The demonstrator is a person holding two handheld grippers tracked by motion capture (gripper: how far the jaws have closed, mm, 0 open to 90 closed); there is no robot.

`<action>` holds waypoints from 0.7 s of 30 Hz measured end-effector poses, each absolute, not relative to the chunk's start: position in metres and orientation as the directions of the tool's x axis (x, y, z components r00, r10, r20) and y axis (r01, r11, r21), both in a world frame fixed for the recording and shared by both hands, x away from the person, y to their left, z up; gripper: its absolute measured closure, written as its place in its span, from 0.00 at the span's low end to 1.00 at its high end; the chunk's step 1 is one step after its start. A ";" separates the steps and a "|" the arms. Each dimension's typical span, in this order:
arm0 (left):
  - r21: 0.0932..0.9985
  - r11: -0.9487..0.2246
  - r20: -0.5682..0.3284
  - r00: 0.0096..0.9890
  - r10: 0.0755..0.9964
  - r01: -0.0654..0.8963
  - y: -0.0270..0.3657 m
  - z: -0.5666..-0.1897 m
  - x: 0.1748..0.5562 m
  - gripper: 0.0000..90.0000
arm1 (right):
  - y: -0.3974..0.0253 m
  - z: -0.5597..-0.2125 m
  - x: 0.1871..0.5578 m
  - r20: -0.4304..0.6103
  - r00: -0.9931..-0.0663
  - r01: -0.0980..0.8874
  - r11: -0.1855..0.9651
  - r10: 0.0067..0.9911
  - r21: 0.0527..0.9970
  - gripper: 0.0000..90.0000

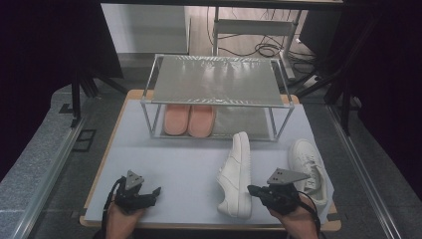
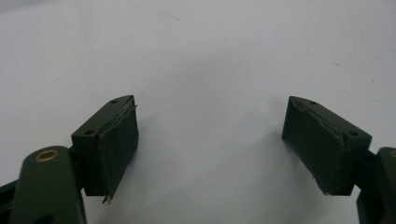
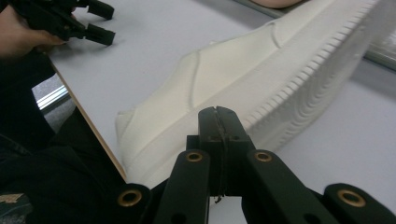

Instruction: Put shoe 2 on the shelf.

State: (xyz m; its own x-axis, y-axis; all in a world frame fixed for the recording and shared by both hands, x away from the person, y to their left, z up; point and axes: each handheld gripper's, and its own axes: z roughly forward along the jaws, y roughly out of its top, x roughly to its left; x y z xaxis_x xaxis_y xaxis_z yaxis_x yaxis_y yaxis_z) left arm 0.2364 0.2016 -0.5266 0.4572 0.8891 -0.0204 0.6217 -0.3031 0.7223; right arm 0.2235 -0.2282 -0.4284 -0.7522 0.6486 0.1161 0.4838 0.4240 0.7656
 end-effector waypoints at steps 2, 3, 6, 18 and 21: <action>0.722 -0.303 -0.020 0.457 0.889 0.622 0.202 -0.527 0.236 0.21 | -0.226 -0.429 0.224 0.114 -0.755 0.483 0.430 0.646 0.763 1.00; 0.722 -0.303 -0.020 0.457 0.889 0.622 0.202 -0.527 0.236 0.21 | -0.223 -0.431 0.225 0.115 -0.759 0.481 0.433 0.641 0.762 1.00; 0.723 -0.303 -0.020 0.457 0.889 0.621 0.202 -0.527 0.236 0.21 | -0.220 -0.432 0.226 0.104 -0.757 0.479 0.441 0.645 0.759 1.00; 0.723 -0.303 -0.020 0.457 0.889 0.621 0.202 -0.527 0.236 0.21 | -0.232 -0.438 0.217 0.097 -0.732 0.493 0.427 0.674 0.758 1.00; 0.723 -0.303 -0.020 0.457 0.889 0.621 0.202 -0.527 0.236 0.21 | -0.235 -0.438 0.215 0.092 -0.722 0.495 0.420 0.685 0.760 1.00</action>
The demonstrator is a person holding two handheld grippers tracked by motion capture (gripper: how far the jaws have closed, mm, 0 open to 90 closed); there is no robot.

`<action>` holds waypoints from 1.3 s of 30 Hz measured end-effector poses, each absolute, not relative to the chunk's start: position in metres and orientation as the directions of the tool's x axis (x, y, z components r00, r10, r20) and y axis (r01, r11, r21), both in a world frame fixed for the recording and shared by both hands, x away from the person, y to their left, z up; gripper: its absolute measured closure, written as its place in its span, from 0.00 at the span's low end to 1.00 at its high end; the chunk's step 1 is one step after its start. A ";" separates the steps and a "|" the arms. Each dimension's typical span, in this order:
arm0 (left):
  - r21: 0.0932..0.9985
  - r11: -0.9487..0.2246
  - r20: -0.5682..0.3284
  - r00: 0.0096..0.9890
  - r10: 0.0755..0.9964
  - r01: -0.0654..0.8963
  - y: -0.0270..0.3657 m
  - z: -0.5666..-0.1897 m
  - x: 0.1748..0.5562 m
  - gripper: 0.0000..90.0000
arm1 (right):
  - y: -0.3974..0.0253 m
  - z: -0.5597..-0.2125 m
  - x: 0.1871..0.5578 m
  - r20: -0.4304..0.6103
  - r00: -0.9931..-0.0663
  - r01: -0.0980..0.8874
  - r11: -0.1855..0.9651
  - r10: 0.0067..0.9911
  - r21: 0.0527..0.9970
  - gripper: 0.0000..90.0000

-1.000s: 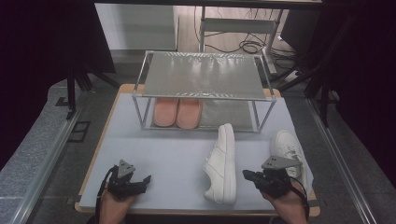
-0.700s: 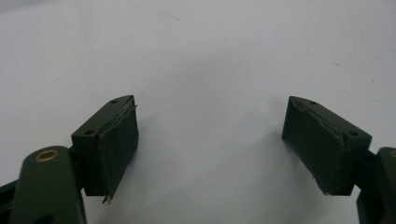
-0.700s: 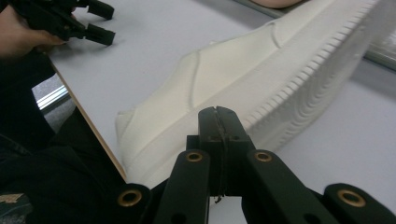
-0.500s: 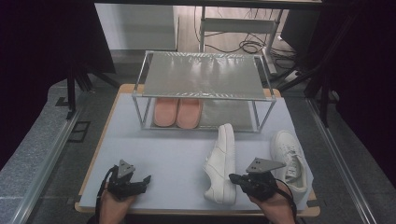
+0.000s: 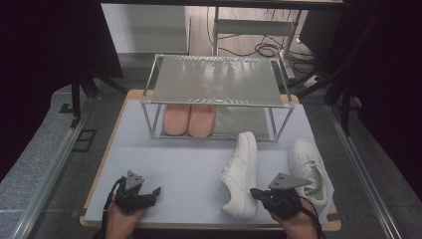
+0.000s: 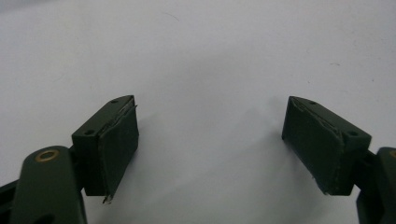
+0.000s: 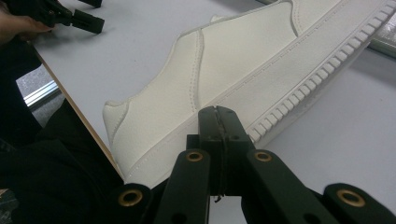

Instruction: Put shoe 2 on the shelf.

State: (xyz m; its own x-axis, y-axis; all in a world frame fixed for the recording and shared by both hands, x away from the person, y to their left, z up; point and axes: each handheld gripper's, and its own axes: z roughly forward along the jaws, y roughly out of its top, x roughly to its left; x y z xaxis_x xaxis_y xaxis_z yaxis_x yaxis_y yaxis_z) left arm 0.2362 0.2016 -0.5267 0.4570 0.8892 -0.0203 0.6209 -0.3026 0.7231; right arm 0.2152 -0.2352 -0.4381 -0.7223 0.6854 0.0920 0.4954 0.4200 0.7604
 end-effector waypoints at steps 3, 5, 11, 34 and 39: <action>0.723 -0.303 -0.020 0.457 0.889 0.621 0.202 -0.527 0.236 0.21 | -0.237 -0.438 0.214 0.089 -0.715 0.498 0.416 0.693 0.761 1.00; 0.723 -0.303 -0.020 0.457 0.889 0.621 0.202 -0.527 0.236 0.21 | -0.239 -0.438 0.213 0.089 -0.710 0.501 0.413 0.699 0.760 1.00; 0.724 -0.302 -0.020 0.457 0.889 0.621 0.202 -0.527 0.236 0.21 | -0.247 -0.437 0.210 0.080 -0.689 0.514 0.408 0.720 0.755 1.00; 0.724 -0.301 -0.020 0.455 0.890 0.620 0.202 -0.527 0.236 0.21 | -0.304 -0.432 0.218 0.068 -0.512 0.614 0.310 0.856 0.726 1.00; 0.724 -0.300 -0.021 0.455 0.890 0.620 0.202 -0.527 0.236 0.21 | -0.307 -0.432 0.229 0.099 -0.457 0.658 0.261 0.884 0.707 1.00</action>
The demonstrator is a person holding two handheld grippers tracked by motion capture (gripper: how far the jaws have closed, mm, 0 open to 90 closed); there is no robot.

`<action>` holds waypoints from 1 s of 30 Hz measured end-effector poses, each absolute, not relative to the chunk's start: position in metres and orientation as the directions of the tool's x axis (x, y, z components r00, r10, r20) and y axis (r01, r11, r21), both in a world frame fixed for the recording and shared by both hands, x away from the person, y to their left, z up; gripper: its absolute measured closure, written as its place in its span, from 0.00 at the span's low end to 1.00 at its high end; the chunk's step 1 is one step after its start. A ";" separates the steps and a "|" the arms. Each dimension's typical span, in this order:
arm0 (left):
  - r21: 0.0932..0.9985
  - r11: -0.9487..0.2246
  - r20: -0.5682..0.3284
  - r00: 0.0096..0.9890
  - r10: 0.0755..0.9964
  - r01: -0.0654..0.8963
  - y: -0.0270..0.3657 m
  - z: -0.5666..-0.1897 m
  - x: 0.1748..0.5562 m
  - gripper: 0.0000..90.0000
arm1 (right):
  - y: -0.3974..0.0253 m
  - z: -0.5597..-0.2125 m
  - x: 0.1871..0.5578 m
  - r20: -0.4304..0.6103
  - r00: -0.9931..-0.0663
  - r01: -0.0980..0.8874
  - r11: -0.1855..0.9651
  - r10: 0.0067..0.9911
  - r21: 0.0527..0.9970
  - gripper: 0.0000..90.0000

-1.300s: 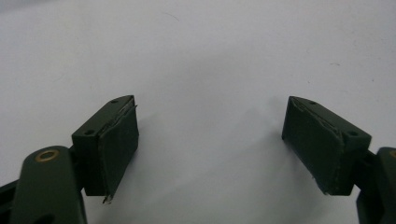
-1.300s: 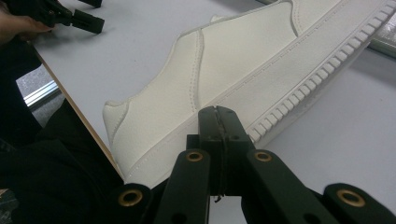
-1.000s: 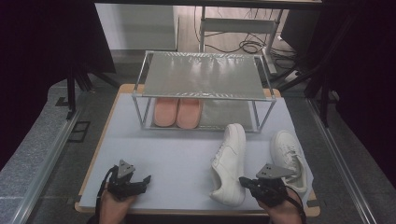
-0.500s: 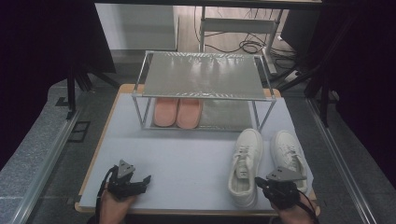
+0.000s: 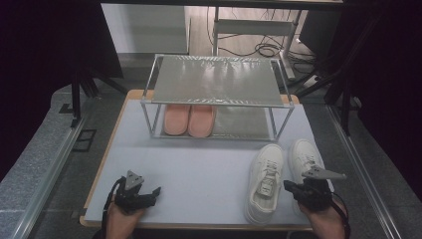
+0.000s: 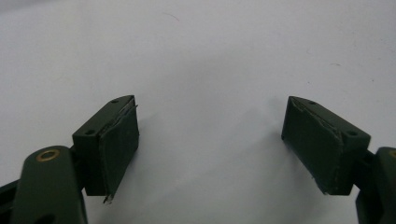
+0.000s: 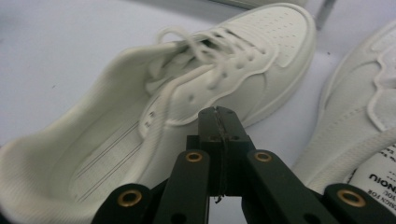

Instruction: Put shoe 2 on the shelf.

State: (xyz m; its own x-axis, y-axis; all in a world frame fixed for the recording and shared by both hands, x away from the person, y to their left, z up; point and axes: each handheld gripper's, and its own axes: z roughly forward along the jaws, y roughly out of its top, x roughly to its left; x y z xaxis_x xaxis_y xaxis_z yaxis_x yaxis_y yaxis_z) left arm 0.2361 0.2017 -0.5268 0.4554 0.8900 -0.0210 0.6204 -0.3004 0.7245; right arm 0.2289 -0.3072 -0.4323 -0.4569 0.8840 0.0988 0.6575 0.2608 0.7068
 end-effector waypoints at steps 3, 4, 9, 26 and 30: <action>0.725 -0.301 -0.021 0.456 0.890 0.620 0.202 -0.527 0.236 0.21 | -0.307 -0.433 0.235 0.104 -0.433 0.677 0.246 0.895 0.694 1.00; 0.725 -0.300 -0.021 0.456 0.890 0.620 0.202 -0.527 0.236 0.21 | -0.305 -0.434 0.239 0.102 -0.422 0.689 0.245 0.901 0.682 1.00; 0.725 -0.300 -0.021 0.456 0.890 0.620 0.202 -0.527 0.236 0.21 | -0.300 -0.438 0.246 0.103 -0.404 0.713 0.242 0.909 0.658 1.00; 0.725 -0.300 -0.021 0.456 0.890 0.620 0.202 -0.527 0.236 0.21 | -0.282 -0.443 0.260 0.057 -0.414 0.710 0.283 0.909 0.645 1.00; 0.725 -0.300 -0.021 0.455 0.890 0.620 0.202 -0.527 0.236 0.21 | -0.278 -0.443 0.264 0.056 -0.421 0.707 0.289 0.905 0.645 1.00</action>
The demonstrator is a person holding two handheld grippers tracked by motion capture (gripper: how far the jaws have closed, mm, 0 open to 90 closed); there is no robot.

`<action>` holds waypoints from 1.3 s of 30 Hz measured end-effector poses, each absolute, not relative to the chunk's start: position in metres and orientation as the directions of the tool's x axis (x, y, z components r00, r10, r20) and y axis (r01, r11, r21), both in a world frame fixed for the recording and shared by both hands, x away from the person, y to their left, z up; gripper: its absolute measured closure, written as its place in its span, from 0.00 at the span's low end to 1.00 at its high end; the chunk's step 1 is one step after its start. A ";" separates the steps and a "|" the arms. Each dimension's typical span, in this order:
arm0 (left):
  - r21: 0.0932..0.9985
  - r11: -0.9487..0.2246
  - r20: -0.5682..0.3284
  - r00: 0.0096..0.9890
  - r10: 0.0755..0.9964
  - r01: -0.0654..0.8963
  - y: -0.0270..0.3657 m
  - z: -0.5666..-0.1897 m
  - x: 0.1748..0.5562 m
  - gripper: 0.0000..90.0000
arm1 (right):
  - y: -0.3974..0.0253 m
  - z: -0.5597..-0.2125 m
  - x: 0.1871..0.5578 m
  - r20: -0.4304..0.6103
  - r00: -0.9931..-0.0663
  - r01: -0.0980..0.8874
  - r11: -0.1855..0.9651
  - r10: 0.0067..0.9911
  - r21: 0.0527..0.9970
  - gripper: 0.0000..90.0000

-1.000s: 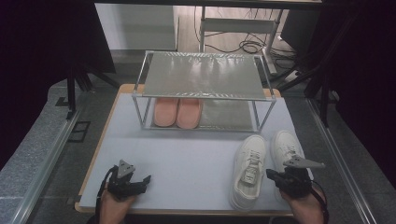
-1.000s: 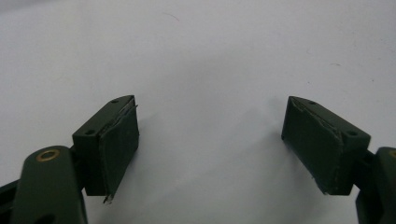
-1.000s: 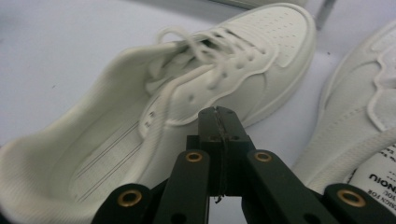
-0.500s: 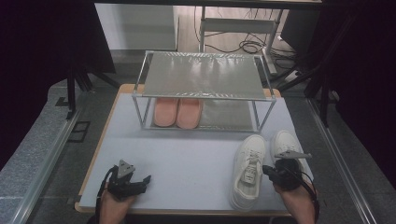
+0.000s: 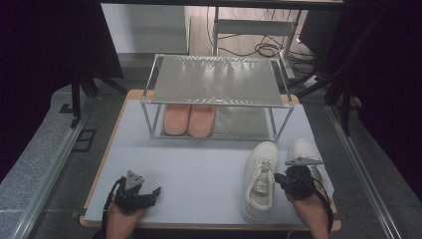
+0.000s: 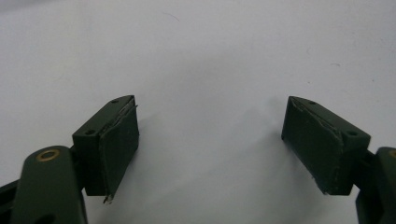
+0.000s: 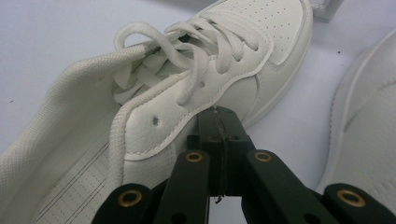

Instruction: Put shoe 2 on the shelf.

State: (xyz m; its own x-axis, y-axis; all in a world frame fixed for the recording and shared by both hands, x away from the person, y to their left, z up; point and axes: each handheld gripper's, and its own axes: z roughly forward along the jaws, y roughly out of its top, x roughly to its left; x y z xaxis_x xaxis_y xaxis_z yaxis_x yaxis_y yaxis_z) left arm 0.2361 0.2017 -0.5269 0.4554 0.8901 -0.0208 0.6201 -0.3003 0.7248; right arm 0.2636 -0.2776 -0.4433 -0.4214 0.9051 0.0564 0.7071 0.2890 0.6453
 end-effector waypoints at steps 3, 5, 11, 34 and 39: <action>0.725 -0.300 -0.021 0.455 0.890 0.620 0.202 -0.527 0.236 0.21 | -0.273 -0.445 0.268 0.043 -0.421 0.707 0.298 0.906 0.641 1.00; 0.725 -0.300 -0.021 0.455 0.890 0.620 0.202 -0.527 0.236 0.21 | -0.272 -0.447 0.270 0.038 -0.419 0.710 0.301 0.907 0.637 1.00; 0.725 -0.300 -0.021 0.455 0.890 0.620 0.202 -0.527 0.236 0.21 | -0.266 -0.451 0.277 0.035 -0.421 0.714 0.306 0.907 0.630 1.00; 0.725 -0.300 -0.021 0.455 0.890 0.620 0.202 -0.527 0.236 0.21 | -0.235 -0.459 0.295 0.025 -0.450 0.695 0.332 0.893 0.638 1.00; 0.725 -0.300 -0.021 0.455 0.890 0.620 0.202 -0.527 0.236 0.21 | -0.232 -0.463 0.304 0.010 -0.441 0.704 0.338 0.898 0.625 1.00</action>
State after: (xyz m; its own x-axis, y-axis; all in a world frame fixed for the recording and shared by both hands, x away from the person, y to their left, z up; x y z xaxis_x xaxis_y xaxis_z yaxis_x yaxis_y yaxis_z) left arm 0.2360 0.2017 -0.5269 0.4554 0.8900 -0.0207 0.6197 -0.3003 0.7251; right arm 0.3036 -0.2321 -0.4635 -0.4406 0.8976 0.0102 0.7036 0.3382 0.6249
